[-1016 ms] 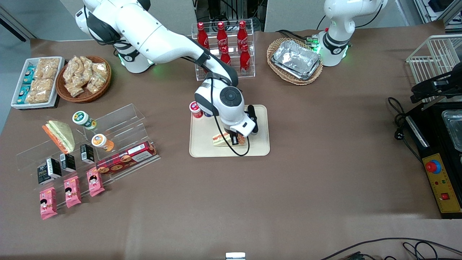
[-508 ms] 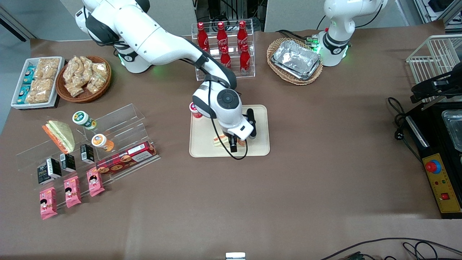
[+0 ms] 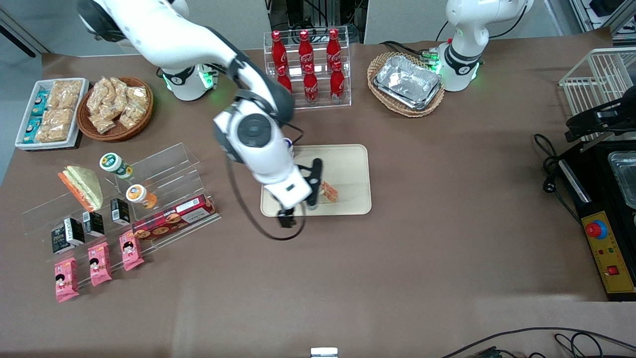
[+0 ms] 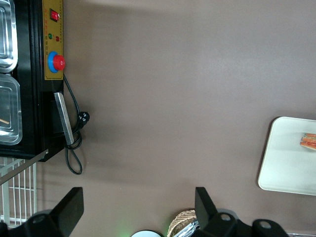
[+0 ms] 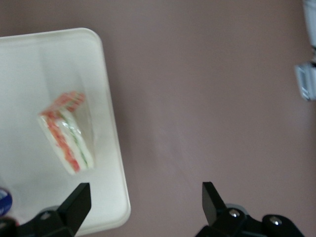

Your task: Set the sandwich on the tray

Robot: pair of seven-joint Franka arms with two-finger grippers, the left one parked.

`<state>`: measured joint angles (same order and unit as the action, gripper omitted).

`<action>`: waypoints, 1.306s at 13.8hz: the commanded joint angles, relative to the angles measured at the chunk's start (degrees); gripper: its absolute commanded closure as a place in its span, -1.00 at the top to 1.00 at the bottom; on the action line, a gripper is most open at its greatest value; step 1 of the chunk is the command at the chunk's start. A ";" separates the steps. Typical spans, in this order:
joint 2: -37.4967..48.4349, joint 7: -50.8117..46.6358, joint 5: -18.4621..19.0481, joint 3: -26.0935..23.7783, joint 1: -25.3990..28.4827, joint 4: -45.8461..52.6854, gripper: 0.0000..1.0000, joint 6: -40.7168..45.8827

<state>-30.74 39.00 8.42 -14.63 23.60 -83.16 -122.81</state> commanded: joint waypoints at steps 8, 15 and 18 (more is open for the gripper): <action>12.10 -0.86 -7.89 0.47 -25.42 -0.77 1.00 12.94; 20.10 -4.46 -7.98 11.98 -28.61 -0.86 1.00 22.79; 20.81 -17.00 -7.89 13.66 -29.13 -0.77 1.00 24.19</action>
<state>-11.24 30.98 1.52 -1.97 -5.46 -82.78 -100.25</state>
